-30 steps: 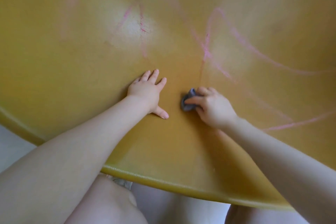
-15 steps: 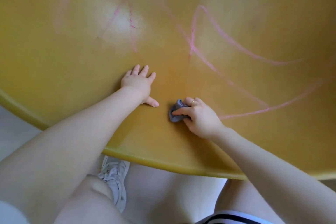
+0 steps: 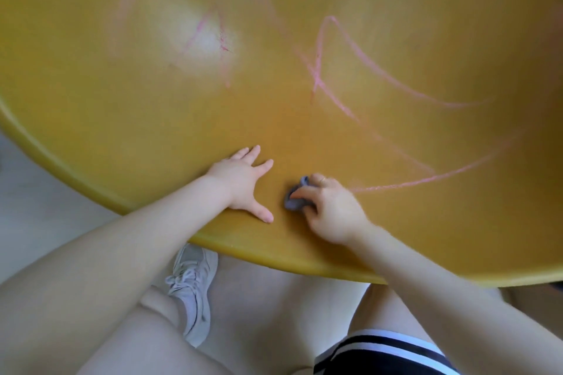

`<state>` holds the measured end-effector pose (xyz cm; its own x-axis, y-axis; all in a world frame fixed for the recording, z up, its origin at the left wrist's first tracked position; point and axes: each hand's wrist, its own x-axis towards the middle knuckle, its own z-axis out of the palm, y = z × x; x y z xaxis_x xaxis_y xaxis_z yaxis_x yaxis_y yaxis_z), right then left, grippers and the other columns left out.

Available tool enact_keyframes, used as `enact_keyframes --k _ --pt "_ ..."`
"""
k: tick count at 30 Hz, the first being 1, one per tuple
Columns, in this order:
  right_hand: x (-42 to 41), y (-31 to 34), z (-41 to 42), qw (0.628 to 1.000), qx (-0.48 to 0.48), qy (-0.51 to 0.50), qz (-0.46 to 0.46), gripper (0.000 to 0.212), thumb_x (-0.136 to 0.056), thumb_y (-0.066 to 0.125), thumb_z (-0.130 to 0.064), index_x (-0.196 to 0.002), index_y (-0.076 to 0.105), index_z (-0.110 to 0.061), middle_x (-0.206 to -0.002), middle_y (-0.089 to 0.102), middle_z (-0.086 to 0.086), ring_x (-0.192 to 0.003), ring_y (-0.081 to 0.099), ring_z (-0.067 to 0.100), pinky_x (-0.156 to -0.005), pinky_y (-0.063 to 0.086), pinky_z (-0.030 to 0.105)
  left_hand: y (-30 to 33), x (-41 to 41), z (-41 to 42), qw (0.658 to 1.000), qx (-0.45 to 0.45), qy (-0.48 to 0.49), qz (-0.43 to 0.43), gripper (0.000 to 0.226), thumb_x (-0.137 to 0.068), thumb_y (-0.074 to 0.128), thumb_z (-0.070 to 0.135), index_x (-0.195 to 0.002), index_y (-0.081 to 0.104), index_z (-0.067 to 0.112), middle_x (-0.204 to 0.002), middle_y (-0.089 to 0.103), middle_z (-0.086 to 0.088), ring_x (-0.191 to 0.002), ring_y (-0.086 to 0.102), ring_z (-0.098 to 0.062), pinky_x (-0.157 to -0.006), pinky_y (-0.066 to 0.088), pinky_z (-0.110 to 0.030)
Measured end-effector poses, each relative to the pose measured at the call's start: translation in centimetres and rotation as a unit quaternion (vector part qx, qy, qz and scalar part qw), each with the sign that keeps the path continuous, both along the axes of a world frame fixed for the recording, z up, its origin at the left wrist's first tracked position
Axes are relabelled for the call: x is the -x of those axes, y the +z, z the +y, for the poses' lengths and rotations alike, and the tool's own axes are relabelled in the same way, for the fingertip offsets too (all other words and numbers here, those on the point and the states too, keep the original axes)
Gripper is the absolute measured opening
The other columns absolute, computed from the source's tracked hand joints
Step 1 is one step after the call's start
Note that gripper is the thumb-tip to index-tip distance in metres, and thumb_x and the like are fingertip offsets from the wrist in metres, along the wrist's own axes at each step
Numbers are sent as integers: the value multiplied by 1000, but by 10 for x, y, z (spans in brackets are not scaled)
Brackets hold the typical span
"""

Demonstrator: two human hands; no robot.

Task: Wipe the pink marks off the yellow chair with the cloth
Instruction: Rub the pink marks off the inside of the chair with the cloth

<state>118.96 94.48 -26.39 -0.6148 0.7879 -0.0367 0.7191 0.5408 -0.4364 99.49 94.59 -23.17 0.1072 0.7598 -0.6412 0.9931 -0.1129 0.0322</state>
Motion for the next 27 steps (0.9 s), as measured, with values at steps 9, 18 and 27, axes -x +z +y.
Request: enact_keyframes --k 9,18,27 --pt "-6 -9 59 982 -21 -170 -75 34 -91 45 -15 -118 60 -29 -116 51 8 -107 48 31 -75 39 30 0 -15 4 998 16 15 60 117 -64 59 76 -149 -8 32 -157 -17 -4 -146 -4 -25 -116 8 -37" --pt "5 6 -39 1000 6 10 19 30 -78 49 -12 -99 71 -16 -89 60 15 -71 56 36 -60 41 30 6 -17 5 998 36 34 46 119 -63 63 73 -149 -7 33 -157 -17 -3 -146 -5 -25 -116 19 -40" --pt "-35 0 21 980 -49 -164 -104 34 -91 47 -15 -120 60 -27 -120 51 8 -101 46 32 -81 39 34 9 -4 -27 998 33 16 -47 113 -67 66 67 -150 2 27 -157 -13 3 -145 -8 -19 -117 6 -34"
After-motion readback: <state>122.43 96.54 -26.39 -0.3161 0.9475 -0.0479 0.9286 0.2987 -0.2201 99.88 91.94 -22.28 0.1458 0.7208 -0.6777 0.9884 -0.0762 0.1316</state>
